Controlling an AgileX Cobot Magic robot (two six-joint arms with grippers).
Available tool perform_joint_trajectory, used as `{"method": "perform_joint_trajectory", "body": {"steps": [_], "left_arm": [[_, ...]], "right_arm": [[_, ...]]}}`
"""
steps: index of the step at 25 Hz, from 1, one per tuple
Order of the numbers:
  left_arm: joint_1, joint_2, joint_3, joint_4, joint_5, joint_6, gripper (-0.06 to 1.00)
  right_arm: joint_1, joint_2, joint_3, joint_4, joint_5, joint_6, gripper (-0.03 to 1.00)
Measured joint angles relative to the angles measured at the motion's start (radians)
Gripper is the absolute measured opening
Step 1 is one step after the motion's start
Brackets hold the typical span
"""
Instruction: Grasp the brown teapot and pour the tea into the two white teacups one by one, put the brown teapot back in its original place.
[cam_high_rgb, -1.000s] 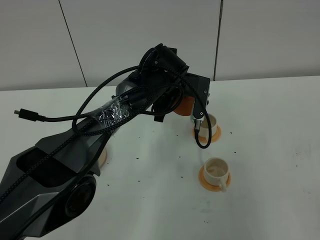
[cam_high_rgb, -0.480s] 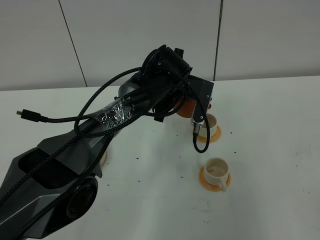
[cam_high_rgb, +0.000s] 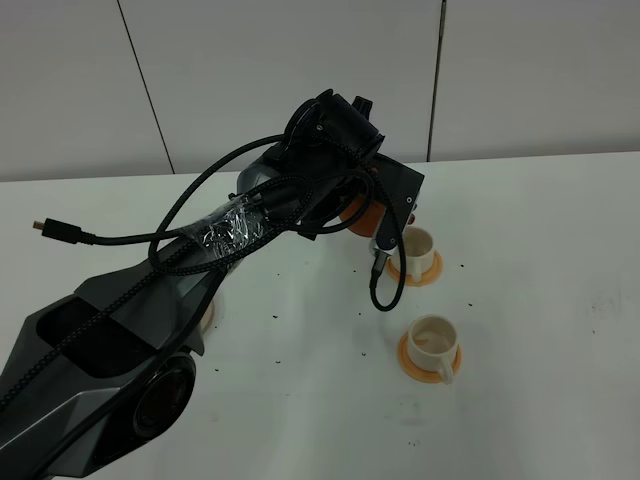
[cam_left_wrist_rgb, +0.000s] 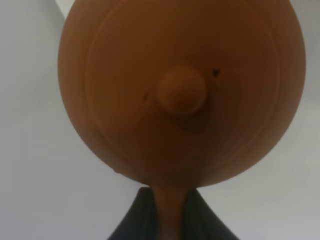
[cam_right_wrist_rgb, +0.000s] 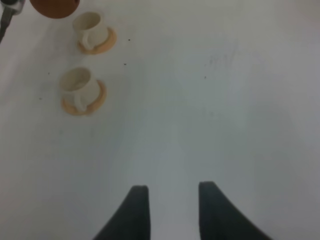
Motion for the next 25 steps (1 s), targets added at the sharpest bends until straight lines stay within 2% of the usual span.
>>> {"method": "perform_joint_trajectory", "body": {"steps": [4, 11, 25], "left_arm": [[0.000, 0.000, 0.000, 0.001, -0.001, 0.021, 0.17], [0.000, 0.000, 0.000, 0.047, -0.004, 0.023, 0.17], [-0.001, 0.000, 0.000, 0.048, -0.024, 0.027, 0.17]], "right_arm": [[0.000, 0.000, 0.000, -0.001, 0.000, 0.003, 0.24], [0.000, 0.000, 0.000, -0.007, 0.000, 0.008, 0.24], [0.000, 0.000, 0.000, -0.015, 0.000, 0.017, 0.24]]}}
